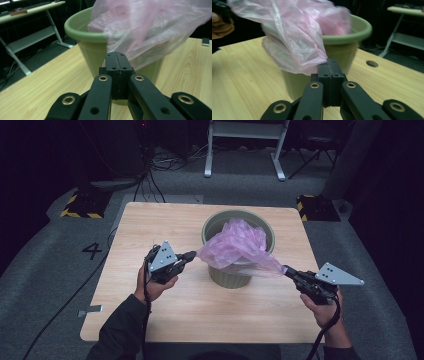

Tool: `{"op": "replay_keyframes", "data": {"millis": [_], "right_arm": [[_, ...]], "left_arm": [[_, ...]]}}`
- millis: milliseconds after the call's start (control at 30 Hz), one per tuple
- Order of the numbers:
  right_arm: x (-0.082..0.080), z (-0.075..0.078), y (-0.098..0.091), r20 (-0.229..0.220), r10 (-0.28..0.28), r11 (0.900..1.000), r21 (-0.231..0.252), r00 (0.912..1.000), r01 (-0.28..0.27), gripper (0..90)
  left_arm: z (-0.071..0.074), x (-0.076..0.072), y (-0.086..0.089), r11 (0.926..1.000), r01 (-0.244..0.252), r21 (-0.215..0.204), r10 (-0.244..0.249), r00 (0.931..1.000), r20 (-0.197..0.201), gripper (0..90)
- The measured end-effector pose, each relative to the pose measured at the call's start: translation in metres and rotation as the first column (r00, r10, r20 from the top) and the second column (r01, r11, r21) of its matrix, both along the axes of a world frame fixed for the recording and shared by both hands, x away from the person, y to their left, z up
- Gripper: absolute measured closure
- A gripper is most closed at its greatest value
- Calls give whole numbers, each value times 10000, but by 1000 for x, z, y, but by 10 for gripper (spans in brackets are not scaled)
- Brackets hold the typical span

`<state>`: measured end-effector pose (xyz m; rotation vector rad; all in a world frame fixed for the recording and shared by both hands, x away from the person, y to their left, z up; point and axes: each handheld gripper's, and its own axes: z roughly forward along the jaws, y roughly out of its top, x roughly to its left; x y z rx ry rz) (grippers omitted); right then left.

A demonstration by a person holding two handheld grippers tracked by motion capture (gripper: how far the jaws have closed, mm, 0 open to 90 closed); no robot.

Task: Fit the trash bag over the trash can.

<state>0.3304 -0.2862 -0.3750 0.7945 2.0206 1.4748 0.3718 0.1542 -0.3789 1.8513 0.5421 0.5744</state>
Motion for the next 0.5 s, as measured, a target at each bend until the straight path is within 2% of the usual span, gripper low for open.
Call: {"op": "replay_keyframes", "data": {"millis": [167,233,333,467,500], "right_arm": [[10,-10,-13,-402,-590,9983,-1,9974,590,900],[16,-14,-16,-526,-801,9968,-45,9954,800,900],[25,-22,-23,-783,-1173,9931,-25,9900,1174,900],[37,-30,-29,-1096,-1493,9888,-122,9827,1489,900],[38,-31,-28,-1038,-1331,9911,-146,9857,1323,815]], "left_arm": [[-7,8,11,9989,-304,-367,294,9992,-282,900],[-11,12,15,9983,-481,-341,467,9980,-416,900],[-20,21,20,9967,-725,-377,693,9944,-796,900],[-25,27,22,9958,-732,-552,672,9923,-1037,900],[-25,26,21,9963,-685,-522,632,9932,-977,900]]}}
